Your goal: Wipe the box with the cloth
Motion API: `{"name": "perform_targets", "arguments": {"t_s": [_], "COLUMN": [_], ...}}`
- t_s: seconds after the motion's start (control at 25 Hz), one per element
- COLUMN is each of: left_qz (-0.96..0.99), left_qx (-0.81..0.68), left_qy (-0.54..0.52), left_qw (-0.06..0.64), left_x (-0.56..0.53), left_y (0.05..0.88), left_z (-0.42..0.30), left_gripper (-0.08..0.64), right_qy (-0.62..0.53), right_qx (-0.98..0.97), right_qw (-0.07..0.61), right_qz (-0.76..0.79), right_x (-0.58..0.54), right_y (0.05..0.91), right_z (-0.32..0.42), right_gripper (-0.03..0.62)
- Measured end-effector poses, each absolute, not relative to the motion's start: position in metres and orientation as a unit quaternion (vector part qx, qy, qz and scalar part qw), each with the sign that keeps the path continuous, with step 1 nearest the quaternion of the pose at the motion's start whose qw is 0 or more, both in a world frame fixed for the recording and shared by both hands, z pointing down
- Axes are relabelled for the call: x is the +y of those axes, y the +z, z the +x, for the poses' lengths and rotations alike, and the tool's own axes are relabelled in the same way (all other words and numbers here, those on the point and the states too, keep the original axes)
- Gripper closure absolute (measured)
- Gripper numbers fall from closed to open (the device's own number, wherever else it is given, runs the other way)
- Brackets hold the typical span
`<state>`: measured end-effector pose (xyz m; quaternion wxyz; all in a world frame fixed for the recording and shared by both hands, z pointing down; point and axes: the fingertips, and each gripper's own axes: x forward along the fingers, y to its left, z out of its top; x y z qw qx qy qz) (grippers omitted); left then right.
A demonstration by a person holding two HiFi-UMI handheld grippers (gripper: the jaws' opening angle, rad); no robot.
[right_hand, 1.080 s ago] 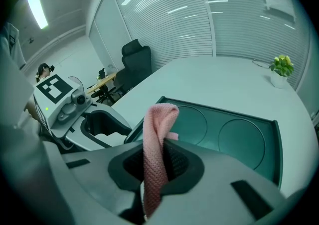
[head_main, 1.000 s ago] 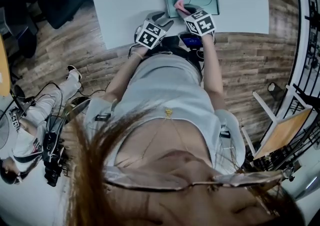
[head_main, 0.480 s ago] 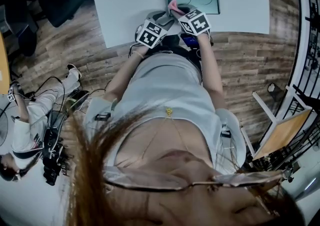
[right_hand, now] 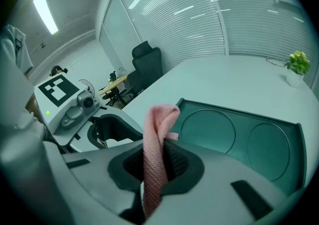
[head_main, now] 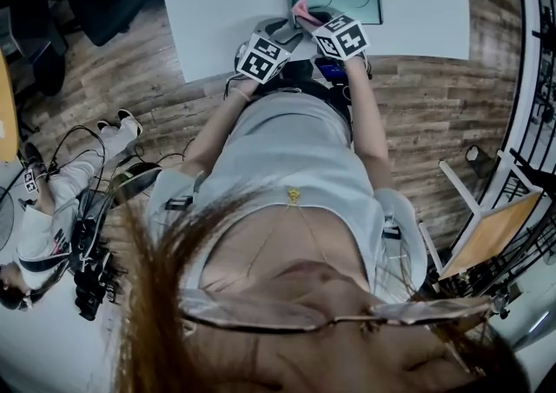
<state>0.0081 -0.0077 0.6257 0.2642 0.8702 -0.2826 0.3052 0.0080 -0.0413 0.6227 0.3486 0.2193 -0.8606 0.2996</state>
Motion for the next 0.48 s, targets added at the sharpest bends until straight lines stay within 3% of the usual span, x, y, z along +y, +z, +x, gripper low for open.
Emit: {"name": "perform_targets", "arguments": {"t_s": [0.48], "left_qz": [0.867], "left_qx": [-0.283], "left_qy": [0.311], "left_qw": [0.267], "left_x": [-0.006], "left_y": [0.625], "left_z": [0.012], "left_gripper": [0.344], "right_qy": [0.31], "right_qx": [-0.857], "right_qw": [0.342], "right_qz": [0.231], "right_x": [-0.045], "right_y": [0.623], "right_z": [0.03], "right_gripper": [0.554]}}
